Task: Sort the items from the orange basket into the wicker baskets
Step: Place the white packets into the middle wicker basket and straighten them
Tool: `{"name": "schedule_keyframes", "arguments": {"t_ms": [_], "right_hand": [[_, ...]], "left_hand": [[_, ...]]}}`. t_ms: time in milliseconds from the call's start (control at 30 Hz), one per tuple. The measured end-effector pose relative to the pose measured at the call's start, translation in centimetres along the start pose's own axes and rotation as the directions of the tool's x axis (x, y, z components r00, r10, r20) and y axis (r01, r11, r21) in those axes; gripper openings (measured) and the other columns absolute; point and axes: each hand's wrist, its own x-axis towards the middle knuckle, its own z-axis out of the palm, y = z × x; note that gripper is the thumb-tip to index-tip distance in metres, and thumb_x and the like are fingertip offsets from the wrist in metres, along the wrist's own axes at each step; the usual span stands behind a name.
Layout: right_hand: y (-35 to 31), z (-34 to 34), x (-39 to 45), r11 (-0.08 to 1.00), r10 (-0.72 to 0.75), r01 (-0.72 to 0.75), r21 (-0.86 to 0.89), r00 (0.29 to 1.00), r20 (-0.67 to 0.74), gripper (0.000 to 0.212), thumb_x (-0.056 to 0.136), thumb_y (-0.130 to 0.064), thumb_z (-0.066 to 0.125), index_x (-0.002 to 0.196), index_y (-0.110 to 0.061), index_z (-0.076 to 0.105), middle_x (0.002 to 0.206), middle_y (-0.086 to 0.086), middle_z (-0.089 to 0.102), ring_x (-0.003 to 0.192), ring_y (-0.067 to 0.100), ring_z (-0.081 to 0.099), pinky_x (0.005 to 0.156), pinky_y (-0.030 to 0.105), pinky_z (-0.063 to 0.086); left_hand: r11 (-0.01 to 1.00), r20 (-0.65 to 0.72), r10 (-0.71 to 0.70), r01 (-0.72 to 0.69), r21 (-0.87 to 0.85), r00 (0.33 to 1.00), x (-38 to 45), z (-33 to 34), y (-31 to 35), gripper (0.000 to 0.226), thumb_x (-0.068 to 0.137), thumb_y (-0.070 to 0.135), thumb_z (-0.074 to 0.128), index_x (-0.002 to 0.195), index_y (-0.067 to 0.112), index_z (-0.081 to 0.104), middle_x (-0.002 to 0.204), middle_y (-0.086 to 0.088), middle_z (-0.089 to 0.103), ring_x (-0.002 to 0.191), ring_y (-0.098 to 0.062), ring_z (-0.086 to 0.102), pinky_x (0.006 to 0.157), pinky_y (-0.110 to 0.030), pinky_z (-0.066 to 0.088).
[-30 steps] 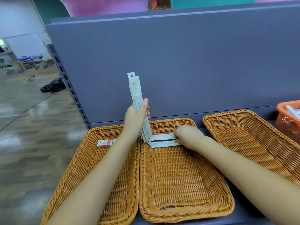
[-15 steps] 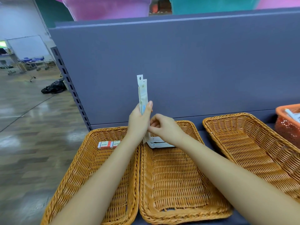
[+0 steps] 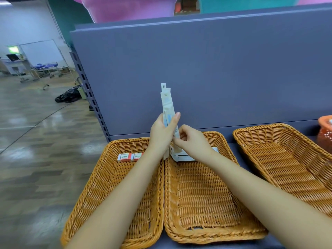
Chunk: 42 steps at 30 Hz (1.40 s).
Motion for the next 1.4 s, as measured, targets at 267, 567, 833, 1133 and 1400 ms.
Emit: {"name": "schedule_keyframes", "arguments": {"t_ms": [267,567,833,1133,1400], "right_hand": [[1.7,-2.1,-0.3,0.95,0.033,-0.055,0.308,0.997,0.074,0.013,0.093,-0.011,0.052,0.106,-0.012,0.053,0.088,0.005,0.069,0.082,0.016,0.068,0.081,0.033,0.056],[4.8,-4.5,-0.6,0.986,-0.019,0.041,-0.164,0.991,0.135,0.026,0.101,-0.015,0.034,0.122,-0.018,0.049,0.087,-0.001,0.061,0.078,0.018,0.058,0.077,0.036,0.049],[7.7,-4.8,-1.6,0.782,-0.038,0.208,-0.588,0.956,0.289,0.038,0.102,-0.037,0.026,0.11,-0.017,0.058,0.091,-0.005,0.045,0.091,0.014,0.041,0.092,0.033,0.036],[7.0,-3.7,-1.3,0.631,0.174,0.153,-0.761,0.928,0.331,0.031,0.1,-0.035,0.036,0.117,-0.013,0.05,0.121,0.005,0.054,0.113,0.024,0.046,0.092,0.038,0.035],[7.0,-3.1,-1.5,0.741,0.12,0.153,-0.653,0.928,0.353,0.015,0.097,-0.024,0.045,0.109,-0.015,0.048,0.116,0.006,0.05,0.107,0.023,0.049,0.086,0.032,0.038]], "left_hand": [[0.997,0.048,0.008,-0.004,-0.076,0.999,0.0,0.0,-0.2,0.023,0.095,0.041,0.049,0.08,0.025,0.053,0.066,0.009,0.047,0.06,-0.007,0.045,0.065,-0.03,0.041],[0.993,-0.023,-0.006,0.004,-0.119,1.0,0.1,-0.4,-0.2,0.033,0.1,0.04,0.038,0.076,0.021,0.051,0.063,0.004,0.04,0.057,-0.008,0.039,0.058,-0.026,0.037],[0.987,-0.047,-0.026,0.018,-0.157,0.999,0.4,-0.7,-0.1,0.034,0.101,0.038,0.038,0.075,0.02,0.051,0.063,0.003,0.04,0.055,-0.005,0.038,0.053,-0.02,0.036],[0.989,-0.023,-0.022,0.018,-0.146,0.999,0.2,-0.4,-0.2,0.034,0.1,0.038,0.037,0.075,0.02,0.05,0.063,0.003,0.041,0.056,-0.005,0.039,0.053,-0.018,0.036],[0.991,-0.003,-0.012,0.011,-0.137,1.0,0.2,0.2,-0.5,0.034,0.101,0.037,0.038,0.074,0.019,0.05,0.063,0.003,0.041,0.057,-0.006,0.04,0.055,-0.019,0.038]]}}
